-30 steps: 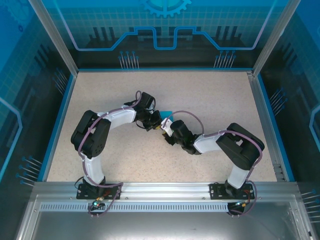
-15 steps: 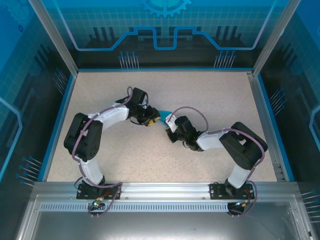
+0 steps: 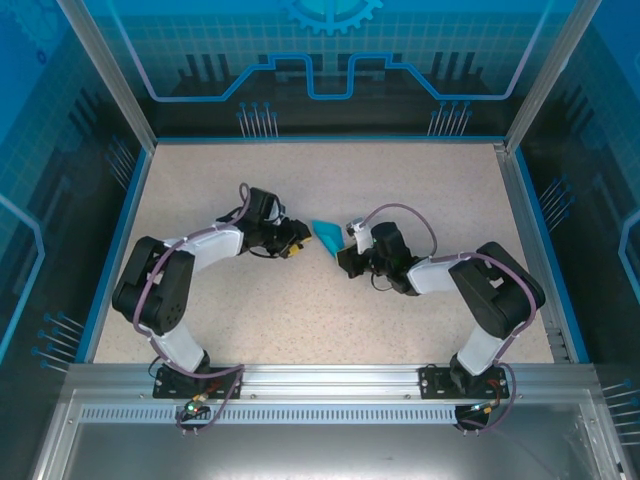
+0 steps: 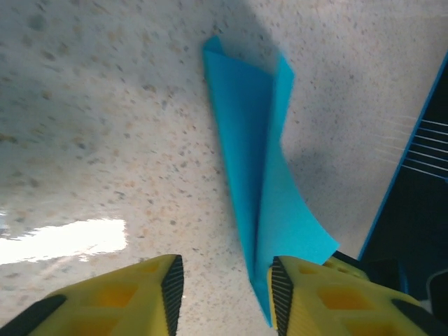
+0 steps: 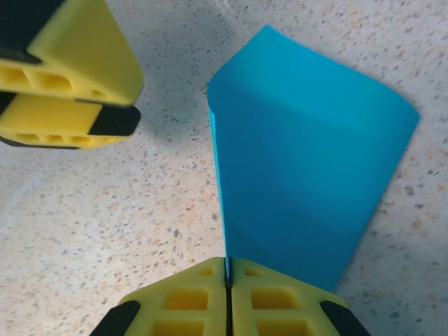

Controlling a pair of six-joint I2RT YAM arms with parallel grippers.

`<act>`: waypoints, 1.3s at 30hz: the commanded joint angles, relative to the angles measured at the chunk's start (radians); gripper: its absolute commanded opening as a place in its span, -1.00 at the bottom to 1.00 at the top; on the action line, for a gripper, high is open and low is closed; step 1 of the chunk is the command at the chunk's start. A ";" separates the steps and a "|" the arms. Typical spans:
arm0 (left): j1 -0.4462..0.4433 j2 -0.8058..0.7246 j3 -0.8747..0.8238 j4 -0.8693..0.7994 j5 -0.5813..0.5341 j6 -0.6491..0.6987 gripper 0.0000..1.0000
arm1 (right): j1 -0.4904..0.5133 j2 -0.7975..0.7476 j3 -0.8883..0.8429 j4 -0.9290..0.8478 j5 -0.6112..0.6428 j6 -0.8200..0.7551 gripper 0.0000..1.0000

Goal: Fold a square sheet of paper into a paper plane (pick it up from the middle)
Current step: Fold the wing for the fifth time at the center of the table.

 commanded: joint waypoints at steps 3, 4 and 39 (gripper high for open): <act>-0.049 0.022 -0.032 0.166 0.063 -0.007 -0.39 | -0.036 0.013 -0.019 0.049 -0.097 0.112 -0.85; -0.057 0.027 -0.036 0.177 0.062 -0.008 -0.44 | -0.039 0.015 -0.018 0.047 -0.103 0.121 -0.85; -0.112 0.196 0.075 0.171 0.064 0.033 -0.60 | -0.148 0.101 0.015 -0.010 -0.282 0.242 -0.74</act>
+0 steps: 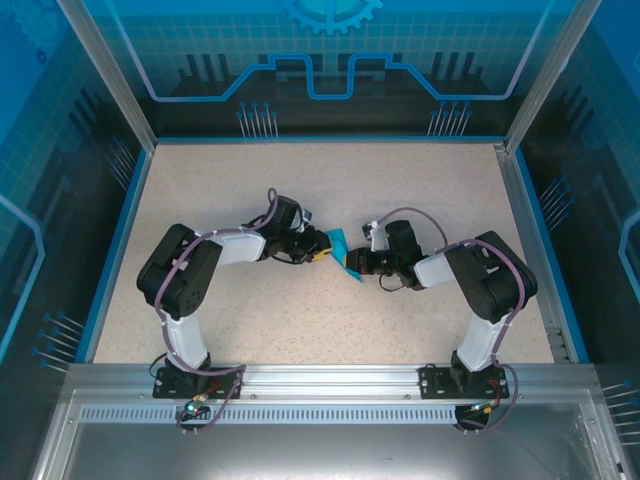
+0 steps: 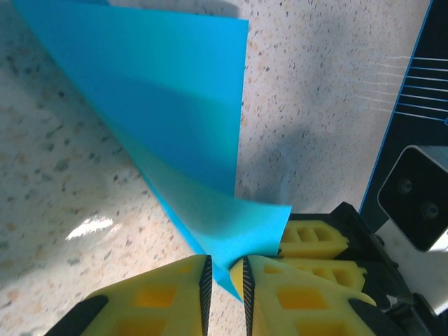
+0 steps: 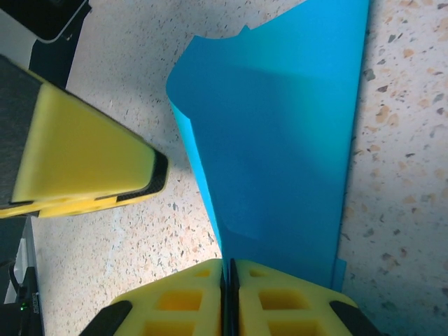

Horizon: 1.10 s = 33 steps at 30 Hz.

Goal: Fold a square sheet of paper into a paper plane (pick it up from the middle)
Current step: Fold the wing for the fifth time at the center of the table.

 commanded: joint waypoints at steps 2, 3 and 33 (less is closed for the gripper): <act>-0.008 0.046 0.057 -0.034 -0.018 0.041 -0.64 | -0.018 0.001 0.022 -0.042 -0.027 -0.070 -0.74; -0.008 0.051 0.065 -0.044 -0.026 0.050 -0.65 | -0.017 0.001 0.022 -0.045 -0.030 -0.081 -0.74; 0.030 -0.063 0.050 -0.289 -0.168 -0.154 0.07 | 0.066 -0.073 0.004 -0.062 -0.014 -0.311 -0.82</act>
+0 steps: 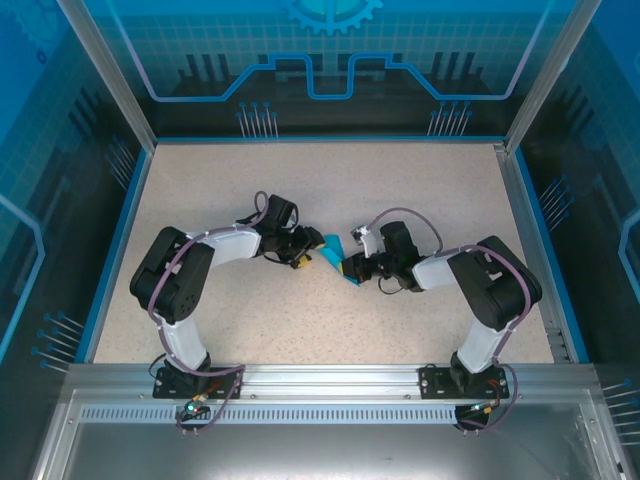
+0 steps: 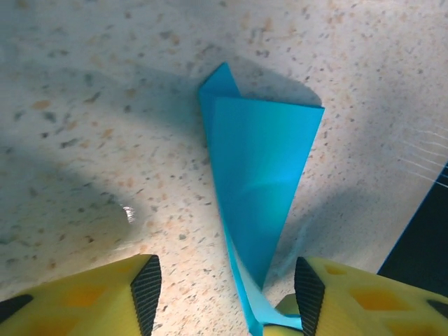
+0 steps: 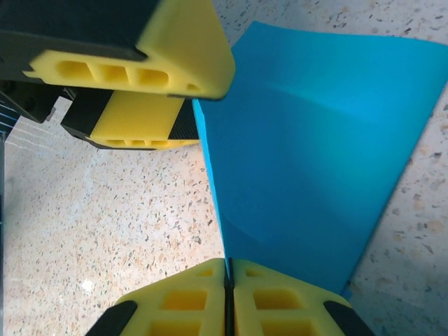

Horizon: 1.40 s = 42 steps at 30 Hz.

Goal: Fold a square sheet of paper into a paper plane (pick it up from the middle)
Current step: Fold the wing for the fifth time at the center of the table.

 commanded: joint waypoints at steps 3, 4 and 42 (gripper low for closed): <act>0.011 -0.001 0.035 -0.067 -0.018 -0.047 -0.11 | 0.024 -0.024 -0.003 0.016 0.007 -0.045 -0.82; 0.012 -0.001 0.033 -0.062 -0.018 -0.053 -0.16 | 0.026 -0.026 -0.003 0.016 0.007 -0.050 -0.82; 0.039 0.018 0.072 -0.126 -0.035 -0.136 -0.80 | 0.096 -0.065 -0.005 -0.057 0.147 -0.195 -0.65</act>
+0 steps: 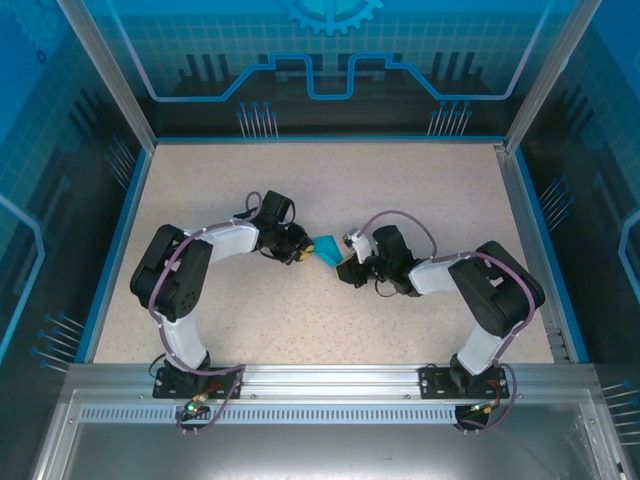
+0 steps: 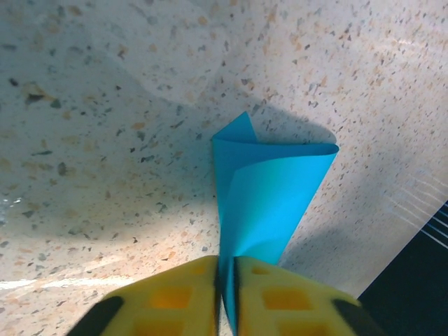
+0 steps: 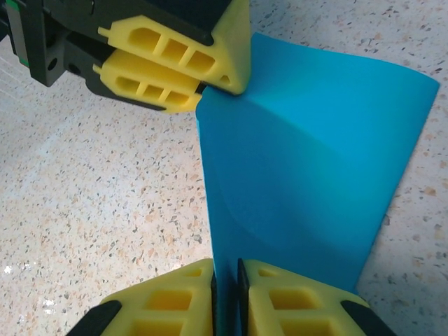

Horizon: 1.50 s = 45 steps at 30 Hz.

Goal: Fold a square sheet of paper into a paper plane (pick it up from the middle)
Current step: Fold the wing for the fifth time at the center of the table.

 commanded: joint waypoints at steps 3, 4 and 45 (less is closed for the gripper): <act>0.008 0.004 0.038 -0.056 -0.012 -0.002 -0.93 | 0.029 -0.032 0.010 -0.047 0.040 -0.041 -0.63; 0.008 0.003 0.039 -0.062 -0.012 -0.002 -0.95 | 0.029 -0.035 0.013 -0.050 0.049 -0.043 -0.62; 0.009 -0.046 0.084 -0.167 -0.046 0.031 -0.65 | 0.123 0.050 0.135 -0.106 0.221 -0.086 -0.84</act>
